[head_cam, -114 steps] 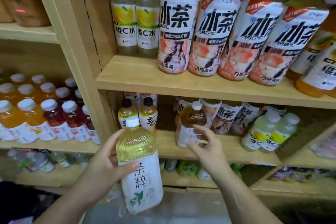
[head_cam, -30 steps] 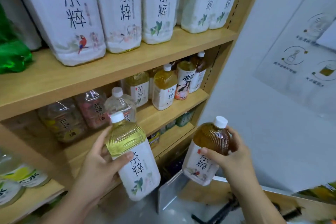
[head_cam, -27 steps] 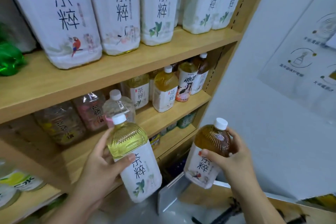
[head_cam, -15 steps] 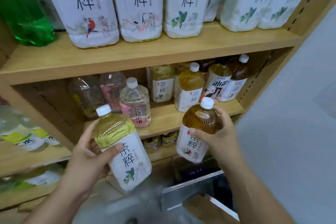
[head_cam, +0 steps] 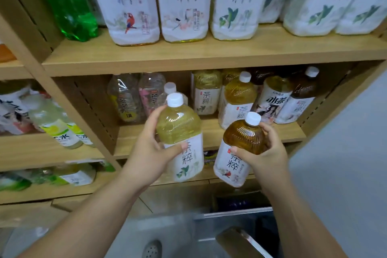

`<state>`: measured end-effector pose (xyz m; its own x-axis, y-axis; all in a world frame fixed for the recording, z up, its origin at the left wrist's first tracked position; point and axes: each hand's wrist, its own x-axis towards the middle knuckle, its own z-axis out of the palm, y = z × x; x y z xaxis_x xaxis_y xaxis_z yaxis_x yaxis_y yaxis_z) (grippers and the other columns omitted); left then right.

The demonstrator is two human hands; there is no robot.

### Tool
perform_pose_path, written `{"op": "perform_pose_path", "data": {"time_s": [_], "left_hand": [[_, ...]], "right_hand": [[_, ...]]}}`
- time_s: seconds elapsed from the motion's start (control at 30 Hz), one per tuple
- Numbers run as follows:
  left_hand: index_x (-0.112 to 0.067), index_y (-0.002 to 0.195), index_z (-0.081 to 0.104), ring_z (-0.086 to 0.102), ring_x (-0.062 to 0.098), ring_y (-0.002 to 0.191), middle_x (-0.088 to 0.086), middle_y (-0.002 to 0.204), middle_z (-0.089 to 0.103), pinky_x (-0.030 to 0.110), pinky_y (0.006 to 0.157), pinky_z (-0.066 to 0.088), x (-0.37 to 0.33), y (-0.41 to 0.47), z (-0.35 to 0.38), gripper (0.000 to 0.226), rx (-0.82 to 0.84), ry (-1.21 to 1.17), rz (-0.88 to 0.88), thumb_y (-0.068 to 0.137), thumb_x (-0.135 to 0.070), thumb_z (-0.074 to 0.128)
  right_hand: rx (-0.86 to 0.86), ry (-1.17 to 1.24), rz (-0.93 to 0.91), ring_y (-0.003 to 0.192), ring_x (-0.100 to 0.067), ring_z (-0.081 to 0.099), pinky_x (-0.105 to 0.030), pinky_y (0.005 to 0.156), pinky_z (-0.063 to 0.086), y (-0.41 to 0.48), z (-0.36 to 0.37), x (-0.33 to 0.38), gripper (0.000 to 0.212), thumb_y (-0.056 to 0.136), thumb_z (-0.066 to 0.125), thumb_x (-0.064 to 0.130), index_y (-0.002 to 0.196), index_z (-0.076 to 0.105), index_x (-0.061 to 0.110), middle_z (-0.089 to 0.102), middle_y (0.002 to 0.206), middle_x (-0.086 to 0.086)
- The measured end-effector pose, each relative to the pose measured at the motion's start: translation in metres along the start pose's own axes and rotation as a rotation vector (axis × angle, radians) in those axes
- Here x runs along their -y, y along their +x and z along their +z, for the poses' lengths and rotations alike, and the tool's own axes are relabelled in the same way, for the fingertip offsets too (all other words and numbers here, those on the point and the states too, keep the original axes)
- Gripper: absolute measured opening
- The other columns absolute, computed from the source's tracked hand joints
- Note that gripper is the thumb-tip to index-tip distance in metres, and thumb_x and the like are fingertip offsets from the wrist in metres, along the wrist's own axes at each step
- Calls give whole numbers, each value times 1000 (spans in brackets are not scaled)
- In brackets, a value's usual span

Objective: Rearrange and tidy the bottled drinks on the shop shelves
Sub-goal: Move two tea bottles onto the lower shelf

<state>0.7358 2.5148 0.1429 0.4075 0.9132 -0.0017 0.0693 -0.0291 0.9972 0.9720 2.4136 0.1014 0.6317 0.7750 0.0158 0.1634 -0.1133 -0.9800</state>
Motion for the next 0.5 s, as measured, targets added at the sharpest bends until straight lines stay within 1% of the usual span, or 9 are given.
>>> {"op": "perform_pose_path", "data": {"time_s": [0.1, 0.13, 0.23, 0.3, 0.33, 0.37, 0.43, 0.5], "left_hand": [[-42, 143, 40, 66, 10, 119, -12, 125, 69, 44, 102, 53, 10, 31, 39, 86, 29, 98, 27, 81, 4, 79], [-43, 143, 38, 64, 9, 120, -12, 126, 69, 47, 105, 51, 13, 41, 51, 86, 15, 140, 36, 82, 0, 80], [-46, 136, 34, 61, 8, 121, -12, 128, 64, 44, 107, 49, 22, 66, 80, 80, -56, 307, 79, 83, -10, 81], [-41, 141, 30, 57, 16, 125, -4, 133, 60, 46, 107, 48, 28, 80, 93, 81, -115, 419, 87, 82, -19, 82], [-38, 143, 28, 55, 20, 127, 0, 136, 57, 46, 108, 47, 30, 87, 98, 82, -148, 477, 76, 83, -23, 81], [-33, 145, 28, 53, 23, 128, 4, 138, 53, 42, 108, 46, 32, 91, 102, 80, -181, 520, 60, 84, -25, 80], [-23, 146, 31, 50, 23, 124, 9, 140, 47, 30, 100, 40, 31, 96, 109, 73, -214, 562, 27, 89, -25, 77], [-18, 147, 31, 47, 22, 118, 11, 138, 43, 27, 93, 34, 29, 98, 114, 68, -200, 577, 7, 92, -23, 73]], "right_hand": [[-63, 12, 29, 116, -14, 62, -47, 90, 60, -4, -24, -8, 85, 61, 96, 13, 127, 54, 46, 61, 125, 15], [-84, 20, 31, 116, -14, 62, -47, 91, 60, -5, -33, -10, 86, 60, 97, 13, 127, 54, 45, 61, 125, 14], [-126, 18, 25, 114, -13, 63, -47, 91, 59, -11, -58, -18, 86, 57, 99, 17, 125, 56, 45, 62, 124, 13], [-133, -3, 25, 114, -13, 63, -45, 92, 59, -16, -72, -22, 85, 58, 99, 15, 126, 56, 42, 63, 125, 11], [-136, -14, 25, 114, -14, 63, -43, 92, 59, -18, -78, -24, 85, 59, 98, 15, 127, 55, 41, 62, 126, 10], [-142, -20, 31, 114, -14, 63, -41, 91, 59, -20, -82, -26, 85, 59, 98, 15, 128, 55, 41, 62, 126, 11], [-156, -17, 46, 112, -10, 61, -36, 88, 58, -23, -87, -29, 84, 60, 97, 15, 127, 54, 41, 61, 124, 14], [-148, -11, 65, 113, -8, 59, -34, 87, 57, -24, -88, -32, 85, 61, 96, 15, 128, 52, 42, 58, 125, 16]]}}
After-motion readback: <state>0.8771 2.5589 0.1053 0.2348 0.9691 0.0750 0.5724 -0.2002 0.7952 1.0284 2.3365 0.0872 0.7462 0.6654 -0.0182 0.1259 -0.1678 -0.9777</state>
